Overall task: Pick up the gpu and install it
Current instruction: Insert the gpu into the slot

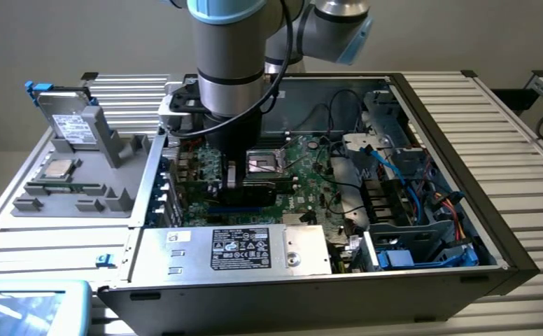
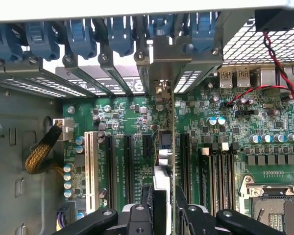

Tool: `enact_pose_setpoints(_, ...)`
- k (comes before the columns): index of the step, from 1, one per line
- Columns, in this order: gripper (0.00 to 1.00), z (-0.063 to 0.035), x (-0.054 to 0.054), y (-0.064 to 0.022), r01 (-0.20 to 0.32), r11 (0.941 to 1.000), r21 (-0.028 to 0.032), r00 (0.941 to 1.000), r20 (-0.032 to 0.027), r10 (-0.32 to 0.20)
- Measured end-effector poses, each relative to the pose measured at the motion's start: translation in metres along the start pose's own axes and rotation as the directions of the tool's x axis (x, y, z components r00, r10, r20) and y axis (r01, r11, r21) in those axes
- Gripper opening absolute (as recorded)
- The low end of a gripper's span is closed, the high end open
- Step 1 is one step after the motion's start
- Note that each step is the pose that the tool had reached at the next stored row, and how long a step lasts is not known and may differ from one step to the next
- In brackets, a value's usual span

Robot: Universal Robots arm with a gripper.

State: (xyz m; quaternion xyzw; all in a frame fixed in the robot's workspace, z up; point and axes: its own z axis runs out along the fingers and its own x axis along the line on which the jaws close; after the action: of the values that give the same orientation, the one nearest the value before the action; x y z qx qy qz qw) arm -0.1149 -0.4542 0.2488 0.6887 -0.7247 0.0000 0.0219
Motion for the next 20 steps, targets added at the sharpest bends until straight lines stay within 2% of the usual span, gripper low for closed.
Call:
enact_pose_setpoints(7,0.28,0.0003,-0.0004,0.0001,0.0,1.0,0.0,1.0,-0.0001,0.0)
enact_pose_setpoints(11,0.28,0.0004,-0.0017,0.0003,0.0,1.0,0.0001,1.0,-0.0025,0.0)
enact_pose_setpoints(20,0.28,0.0016,-0.0026,0.0009,0.0,1.0,0.0003,1.0,-0.0023,0.0)
